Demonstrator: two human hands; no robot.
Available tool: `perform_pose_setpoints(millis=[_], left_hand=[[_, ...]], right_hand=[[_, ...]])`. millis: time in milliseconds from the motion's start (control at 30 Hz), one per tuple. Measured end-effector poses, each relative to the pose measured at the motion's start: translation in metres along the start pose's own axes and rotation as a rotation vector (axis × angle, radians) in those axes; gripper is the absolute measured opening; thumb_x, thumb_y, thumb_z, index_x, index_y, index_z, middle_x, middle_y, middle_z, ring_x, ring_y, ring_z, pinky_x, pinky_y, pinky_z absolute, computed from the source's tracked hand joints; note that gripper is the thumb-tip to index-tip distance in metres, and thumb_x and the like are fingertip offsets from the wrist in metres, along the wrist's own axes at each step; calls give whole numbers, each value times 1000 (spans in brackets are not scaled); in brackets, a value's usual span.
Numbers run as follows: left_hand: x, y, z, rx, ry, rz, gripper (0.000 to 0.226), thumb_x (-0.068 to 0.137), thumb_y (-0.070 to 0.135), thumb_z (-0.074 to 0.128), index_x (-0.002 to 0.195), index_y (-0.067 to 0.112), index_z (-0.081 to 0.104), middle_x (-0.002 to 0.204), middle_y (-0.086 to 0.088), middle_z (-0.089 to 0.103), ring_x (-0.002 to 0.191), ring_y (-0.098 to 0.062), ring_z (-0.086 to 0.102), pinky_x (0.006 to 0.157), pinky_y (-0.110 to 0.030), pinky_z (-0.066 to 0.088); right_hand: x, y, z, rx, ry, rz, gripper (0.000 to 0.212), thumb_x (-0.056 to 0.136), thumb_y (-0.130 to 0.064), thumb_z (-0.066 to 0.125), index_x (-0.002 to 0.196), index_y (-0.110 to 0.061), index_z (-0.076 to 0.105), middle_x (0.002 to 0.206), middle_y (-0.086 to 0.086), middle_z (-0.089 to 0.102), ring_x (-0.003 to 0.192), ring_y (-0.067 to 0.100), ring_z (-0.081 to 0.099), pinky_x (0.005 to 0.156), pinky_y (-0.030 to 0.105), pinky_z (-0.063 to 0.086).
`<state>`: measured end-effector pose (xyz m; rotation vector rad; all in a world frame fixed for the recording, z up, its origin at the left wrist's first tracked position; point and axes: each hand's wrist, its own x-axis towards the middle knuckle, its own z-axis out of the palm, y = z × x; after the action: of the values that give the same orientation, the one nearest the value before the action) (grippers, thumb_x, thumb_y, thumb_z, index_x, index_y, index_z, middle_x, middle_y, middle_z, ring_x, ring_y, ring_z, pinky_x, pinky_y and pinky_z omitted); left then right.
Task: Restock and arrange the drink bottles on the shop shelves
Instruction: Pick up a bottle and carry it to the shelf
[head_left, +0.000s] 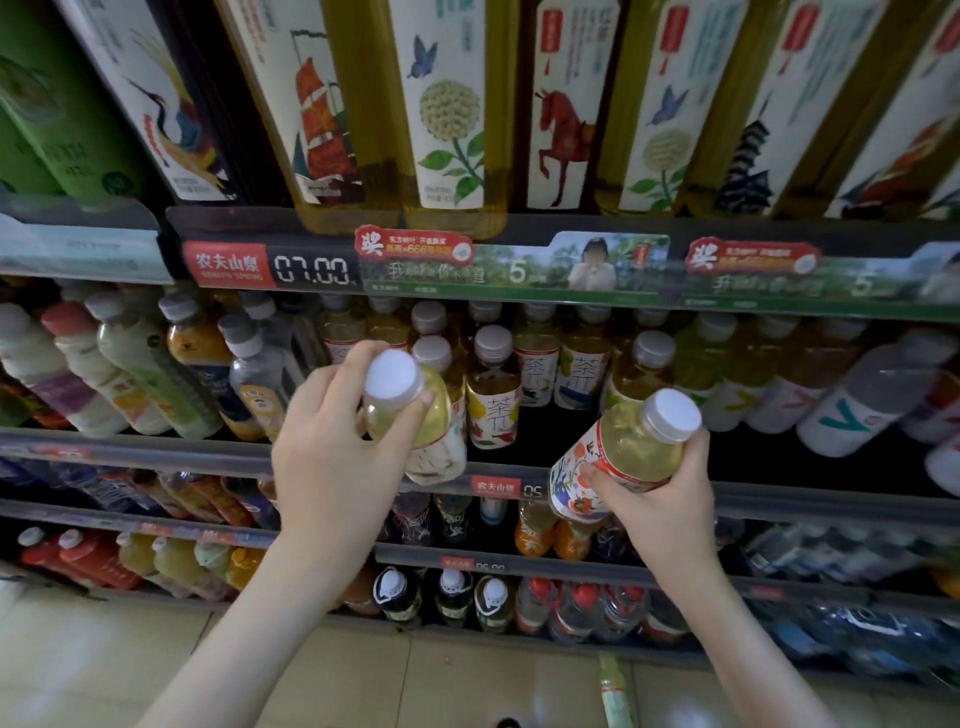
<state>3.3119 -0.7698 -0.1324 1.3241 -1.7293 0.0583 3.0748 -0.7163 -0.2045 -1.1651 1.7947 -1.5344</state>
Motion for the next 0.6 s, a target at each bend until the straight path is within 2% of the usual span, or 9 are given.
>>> perform_pose_setpoints(millis=[100, 233, 433, 600], left_hand=[[-1, 22, 21, -95, -92, -20, 48, 80, 38, 66, 119, 11, 62, 96, -4, 63, 83, -22, 60, 69, -28, 45], [0, 41, 75, -120, -191, 10, 51, 78, 31, 76, 120, 5, 61, 96, -10, 64, 88, -28, 60, 71, -25, 39], [7, 65, 137, -1, -273, 176, 53, 66, 23, 84, 110, 0, 63, 80, -17, 63, 75, -37, 62, 52, -32, 48], [16, 54, 165, 130, -364, 196, 50, 77, 20, 75, 119, -1, 60, 89, -26, 61, 86, -45, 58, 62, -41, 48]], right_hand=[[1, 2, -10, 16, 12, 8, 81, 64, -14, 87, 123, -36, 37, 113, -18, 53, 102, -8, 52, 81, 12, 40], [2, 7, -23, 30, 12, 30, 79, 64, -12, 87, 121, -37, 37, 114, -15, 54, 103, -2, 55, 84, 22, 44], [5, 15, -42, 8, 47, 26, 79, 65, -9, 86, 121, -35, 36, 111, -23, 51, 99, -10, 52, 78, 13, 40], [6, 20, -50, 13, 61, 30, 80, 65, -10, 86, 120, -37, 36, 111, -21, 52, 100, -9, 53, 81, 16, 42]])
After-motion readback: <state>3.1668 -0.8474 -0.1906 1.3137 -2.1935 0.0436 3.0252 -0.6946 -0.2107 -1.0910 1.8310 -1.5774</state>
